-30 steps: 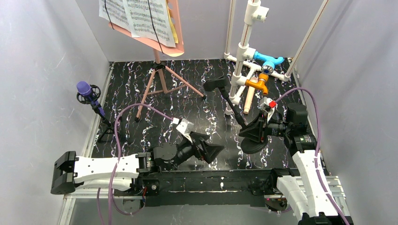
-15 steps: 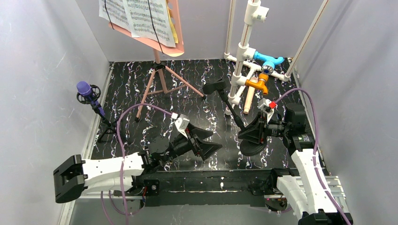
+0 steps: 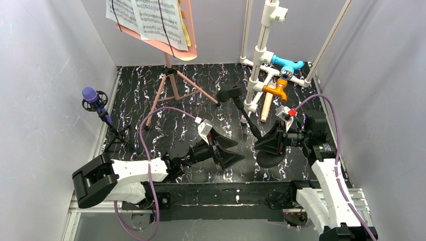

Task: Pack up the instrument practice props
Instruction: Unscrew the knob on the microphone stand.

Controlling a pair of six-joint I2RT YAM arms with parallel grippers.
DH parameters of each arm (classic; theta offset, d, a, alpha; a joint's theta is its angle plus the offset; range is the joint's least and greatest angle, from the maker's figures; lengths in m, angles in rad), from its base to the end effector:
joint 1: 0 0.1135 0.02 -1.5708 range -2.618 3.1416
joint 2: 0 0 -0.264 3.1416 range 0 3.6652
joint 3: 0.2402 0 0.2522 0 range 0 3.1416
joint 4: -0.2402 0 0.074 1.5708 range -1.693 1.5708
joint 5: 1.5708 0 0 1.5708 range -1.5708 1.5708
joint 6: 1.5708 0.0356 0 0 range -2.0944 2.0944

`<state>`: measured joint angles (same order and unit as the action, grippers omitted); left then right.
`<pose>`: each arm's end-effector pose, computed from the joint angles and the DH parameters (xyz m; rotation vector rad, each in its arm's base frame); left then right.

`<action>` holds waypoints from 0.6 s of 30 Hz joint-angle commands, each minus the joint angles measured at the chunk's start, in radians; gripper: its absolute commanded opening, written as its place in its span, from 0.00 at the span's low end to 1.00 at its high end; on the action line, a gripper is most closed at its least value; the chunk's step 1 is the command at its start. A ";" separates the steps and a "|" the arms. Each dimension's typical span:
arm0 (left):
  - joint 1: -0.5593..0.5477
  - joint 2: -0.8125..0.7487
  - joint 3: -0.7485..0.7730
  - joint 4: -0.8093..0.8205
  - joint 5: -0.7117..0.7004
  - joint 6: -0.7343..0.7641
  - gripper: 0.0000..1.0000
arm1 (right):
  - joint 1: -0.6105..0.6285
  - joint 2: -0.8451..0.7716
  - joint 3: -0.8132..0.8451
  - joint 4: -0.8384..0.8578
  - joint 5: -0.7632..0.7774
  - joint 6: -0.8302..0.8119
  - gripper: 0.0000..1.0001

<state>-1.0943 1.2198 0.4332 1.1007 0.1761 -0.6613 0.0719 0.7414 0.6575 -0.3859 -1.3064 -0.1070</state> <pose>0.1084 -0.2236 0.2640 0.4774 1.3609 -1.5966 0.1458 0.0450 0.2933 -0.9433 1.6152 1.2771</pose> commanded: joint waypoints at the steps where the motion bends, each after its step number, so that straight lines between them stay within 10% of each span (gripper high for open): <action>1: 0.012 0.020 0.047 0.074 0.029 0.023 0.98 | -0.003 -0.007 0.011 0.051 -0.059 0.001 0.01; 18: 0.019 0.262 0.217 0.303 -0.024 0.018 0.81 | -0.003 -0.011 0.004 0.050 -0.075 -0.002 0.01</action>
<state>-1.0817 1.4727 0.5877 1.3300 0.2138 -0.6338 0.0719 0.7414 0.6563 -0.3862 -1.3209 -0.1074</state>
